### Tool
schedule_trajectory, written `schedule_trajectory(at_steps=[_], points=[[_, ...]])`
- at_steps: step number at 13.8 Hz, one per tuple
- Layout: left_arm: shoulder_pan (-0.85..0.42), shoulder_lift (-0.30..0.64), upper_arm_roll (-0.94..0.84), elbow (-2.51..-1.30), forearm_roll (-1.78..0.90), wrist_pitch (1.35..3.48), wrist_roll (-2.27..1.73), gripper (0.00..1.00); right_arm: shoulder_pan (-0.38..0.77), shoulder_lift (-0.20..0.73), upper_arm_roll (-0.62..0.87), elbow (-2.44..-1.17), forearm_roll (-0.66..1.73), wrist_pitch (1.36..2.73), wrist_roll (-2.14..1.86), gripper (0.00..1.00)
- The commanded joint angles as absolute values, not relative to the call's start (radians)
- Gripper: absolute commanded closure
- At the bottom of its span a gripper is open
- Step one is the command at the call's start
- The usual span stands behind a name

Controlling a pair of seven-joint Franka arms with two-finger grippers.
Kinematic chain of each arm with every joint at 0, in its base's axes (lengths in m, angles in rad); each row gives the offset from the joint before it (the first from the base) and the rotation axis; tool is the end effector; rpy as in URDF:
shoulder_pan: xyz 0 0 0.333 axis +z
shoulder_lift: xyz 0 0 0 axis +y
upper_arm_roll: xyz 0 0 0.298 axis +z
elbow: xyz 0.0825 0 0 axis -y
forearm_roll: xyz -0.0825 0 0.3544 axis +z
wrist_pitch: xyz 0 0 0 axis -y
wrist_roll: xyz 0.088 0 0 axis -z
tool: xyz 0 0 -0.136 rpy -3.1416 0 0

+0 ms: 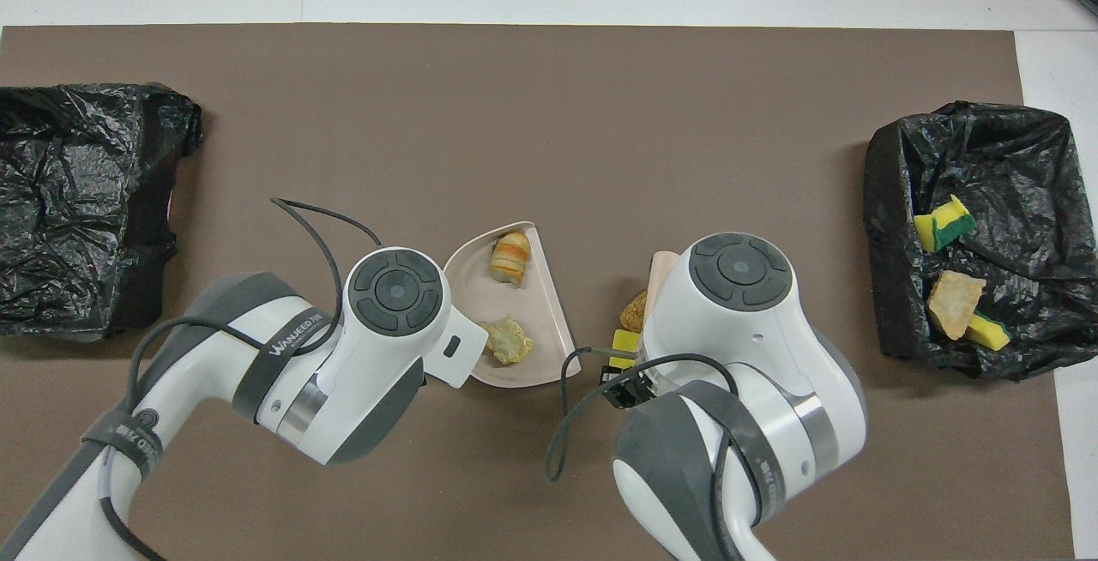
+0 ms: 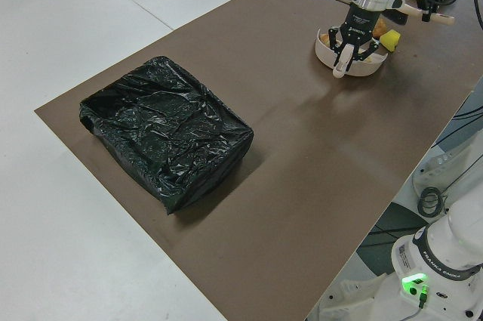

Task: Sweep and dump trash in bin
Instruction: 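Push the bread chunks into the dustpan with the right gripper's brush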

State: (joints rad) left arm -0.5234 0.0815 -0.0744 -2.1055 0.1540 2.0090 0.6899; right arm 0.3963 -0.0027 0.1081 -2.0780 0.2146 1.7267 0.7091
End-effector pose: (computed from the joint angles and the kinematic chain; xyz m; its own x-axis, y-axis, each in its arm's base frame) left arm 0.4262 -0.2741 0.3372 0.1963 -0.9567 -0.2151 -0.9783 -0.2059 0.0230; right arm 0.3985 0.2494 0.3767 0.8843 -0.2674 -0.3828 -0.2552 -0.9633 0.0832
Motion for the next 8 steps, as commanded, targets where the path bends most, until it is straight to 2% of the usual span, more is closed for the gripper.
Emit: schedule_trajectory(at_steps=[1, 2, 4, 8], points=[[-0.555, 0.032, -0.064, -2.169, 0.173, 2.034, 0.678, 1.0, 0.312, -0.13, 0.124, -2.247, 0.201, 1.73, 0.712, 1.0], [-0.557, 0.028, -0.064, -2.175, 0.173, 2.034, 0.678, 1.0, 0.302, -0.168, 0.124, -2.314, 0.202, 1.746, 0.666, 1.0], [-0.563, 0.012, -0.064, -2.204, 0.173, 2.039, 0.676, 1.0, 0.308, -0.189, 0.127, -2.384, 0.206, 1.755, 0.599, 1.0], [-0.561, 0.008, -0.064, -2.207, 0.173, 2.04, 0.678, 1.0, 0.396, -0.138, 0.129, -2.402, 0.241, 1.867, 0.545, 1.0]])
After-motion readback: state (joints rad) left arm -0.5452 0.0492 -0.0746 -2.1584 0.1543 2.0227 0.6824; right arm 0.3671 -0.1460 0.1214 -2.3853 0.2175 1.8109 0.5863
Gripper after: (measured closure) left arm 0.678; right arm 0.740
